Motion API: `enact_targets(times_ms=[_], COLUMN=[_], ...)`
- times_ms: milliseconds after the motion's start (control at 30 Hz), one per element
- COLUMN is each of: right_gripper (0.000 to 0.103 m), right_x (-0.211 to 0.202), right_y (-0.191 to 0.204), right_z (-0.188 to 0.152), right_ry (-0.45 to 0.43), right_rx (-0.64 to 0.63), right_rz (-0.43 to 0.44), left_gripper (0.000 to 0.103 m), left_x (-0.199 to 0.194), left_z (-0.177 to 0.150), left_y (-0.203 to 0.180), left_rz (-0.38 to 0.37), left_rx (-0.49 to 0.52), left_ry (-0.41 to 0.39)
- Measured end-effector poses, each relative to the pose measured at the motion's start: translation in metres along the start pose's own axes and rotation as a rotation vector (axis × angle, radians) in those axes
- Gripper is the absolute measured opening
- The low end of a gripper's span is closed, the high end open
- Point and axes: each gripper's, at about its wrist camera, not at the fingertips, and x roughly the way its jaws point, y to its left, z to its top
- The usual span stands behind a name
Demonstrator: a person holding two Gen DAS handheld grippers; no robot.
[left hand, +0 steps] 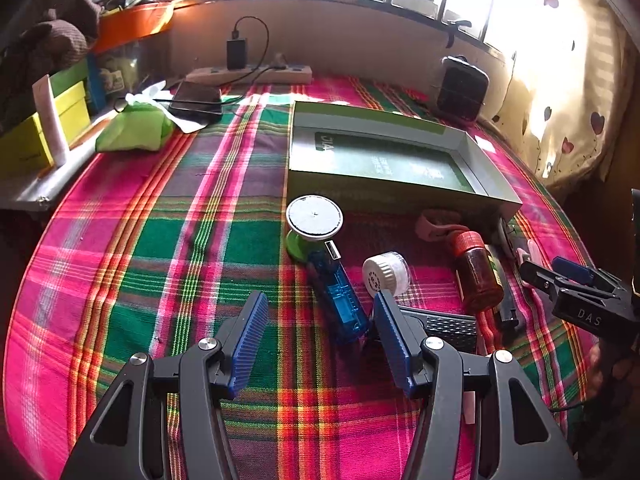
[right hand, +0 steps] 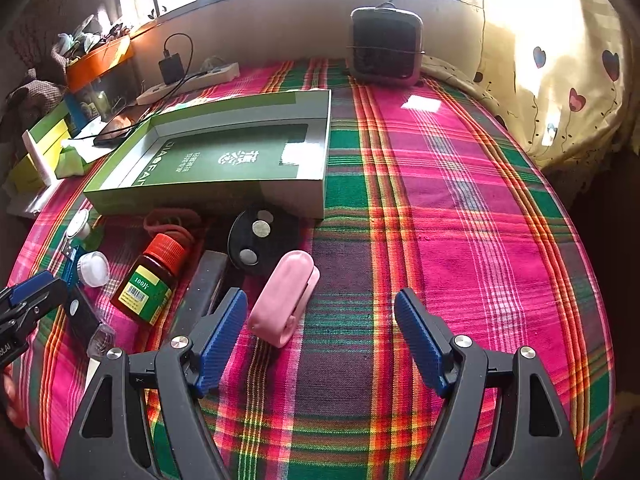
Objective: Organize rigid objects
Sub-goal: 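Close left gripper on blue USB drive while right gripper closes on pink block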
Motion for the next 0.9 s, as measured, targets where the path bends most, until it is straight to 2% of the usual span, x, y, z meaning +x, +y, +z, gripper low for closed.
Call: enact_targets(times_ms=[200, 300, 467, 633, 733, 800, 900], right_gripper=[0.072, 0.069, 0.056, 0.056, 0.055, 0.052, 0.044], right_x=[0.0, 0.001, 0.006, 0.007, 0.008, 0.008, 0.007], right_y=[-0.007, -0.009, -0.008, -0.007, -0.007, -0.007, -0.006], right_z=[0.002, 0.002, 0.002, 0.003, 0.003, 0.003, 0.003], right_ry=[-0.001, -0.001, 0.01, 0.005, 0.001, 0.0, -0.004], right_rx=[0.007, 0.011, 0.004, -0.003, -0.006, -0.01, -0.014], right_rz=[-0.026, -0.03, -0.027, -0.025, -0.022, -0.018, -0.016], left_gripper=[0.055, 0.055, 0.055, 0.054, 0.051, 0.045, 0.041], left_x=[0.007, 0.009, 0.016, 0.021, 0.022, 0.022, 0.022], left_z=[0.004, 0.003, 0.003, 0.005, 0.006, 0.007, 0.007], left_y=[0.006, 0.01, 0.009, 0.005, 0.005, 0.005, 0.004], left_rz=[0.059, 0.068, 0.073, 0.07, 0.066, 0.062, 0.058], left_rx=[0.016, 0.023, 0.032, 0.066, 0.07, 0.07, 0.07], left_ry=[0.033, 0.042, 0.046, 0.041, 0.034, 0.032, 0.031])
